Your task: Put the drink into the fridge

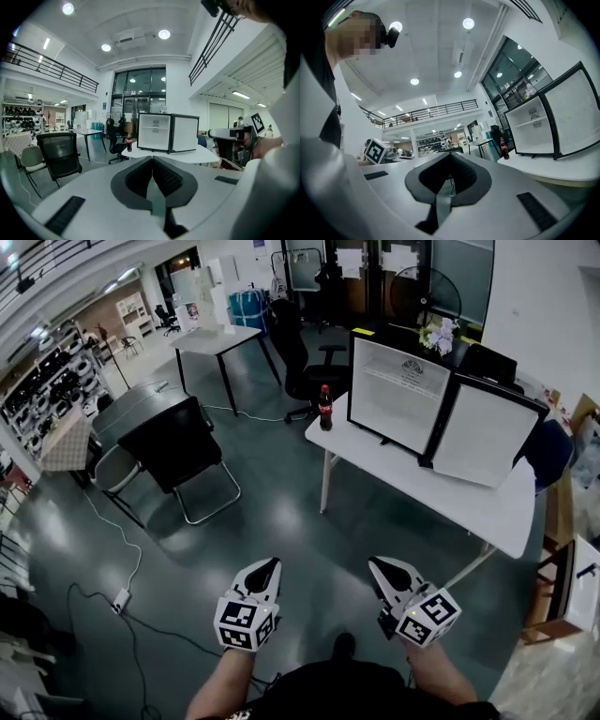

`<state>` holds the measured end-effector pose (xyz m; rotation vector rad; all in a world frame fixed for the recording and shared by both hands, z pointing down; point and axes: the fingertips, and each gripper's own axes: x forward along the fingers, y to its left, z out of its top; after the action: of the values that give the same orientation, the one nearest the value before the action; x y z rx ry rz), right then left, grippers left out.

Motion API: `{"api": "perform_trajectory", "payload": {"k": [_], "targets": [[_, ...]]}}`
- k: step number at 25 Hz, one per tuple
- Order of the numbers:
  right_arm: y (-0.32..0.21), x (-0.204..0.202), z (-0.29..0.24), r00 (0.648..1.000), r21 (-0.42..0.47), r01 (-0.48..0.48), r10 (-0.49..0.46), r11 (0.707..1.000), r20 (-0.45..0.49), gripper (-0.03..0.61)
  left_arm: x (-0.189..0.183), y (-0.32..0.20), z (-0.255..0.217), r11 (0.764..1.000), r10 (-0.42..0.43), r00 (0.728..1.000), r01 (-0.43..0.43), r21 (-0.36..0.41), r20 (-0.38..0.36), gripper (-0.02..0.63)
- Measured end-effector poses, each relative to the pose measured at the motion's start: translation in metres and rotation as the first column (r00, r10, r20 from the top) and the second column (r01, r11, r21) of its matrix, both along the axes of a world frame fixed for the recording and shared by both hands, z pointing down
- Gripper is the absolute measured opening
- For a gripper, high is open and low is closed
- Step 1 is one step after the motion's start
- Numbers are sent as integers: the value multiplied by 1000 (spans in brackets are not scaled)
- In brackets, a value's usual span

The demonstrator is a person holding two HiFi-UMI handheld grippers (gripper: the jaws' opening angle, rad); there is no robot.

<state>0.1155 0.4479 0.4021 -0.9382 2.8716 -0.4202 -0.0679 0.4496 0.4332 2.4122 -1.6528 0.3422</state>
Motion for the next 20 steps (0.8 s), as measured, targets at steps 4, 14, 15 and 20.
{"api": "perform_trajectory", "payload": {"k": [4,14,15,20], "targets": [[-40,17,3,1000,-9,6,-6,1000,12,12,15,-38,-1,1000,-7,1000,7,-4,8,17],[-91,34,10,1000,-25,7,-6,1000,30,12,37,-92,-2,1000,16,1000,-16,-2,24,17],[-98,31,12,1000,-28,8,-8,1000,30,12,34,-99,0,1000,13,1000,-13,-1,21,17],[-135,18,17,1000,-30,12,-12,999,9,12,28,-144,11,1000,30,1000,-30,-4,1,17]]}}
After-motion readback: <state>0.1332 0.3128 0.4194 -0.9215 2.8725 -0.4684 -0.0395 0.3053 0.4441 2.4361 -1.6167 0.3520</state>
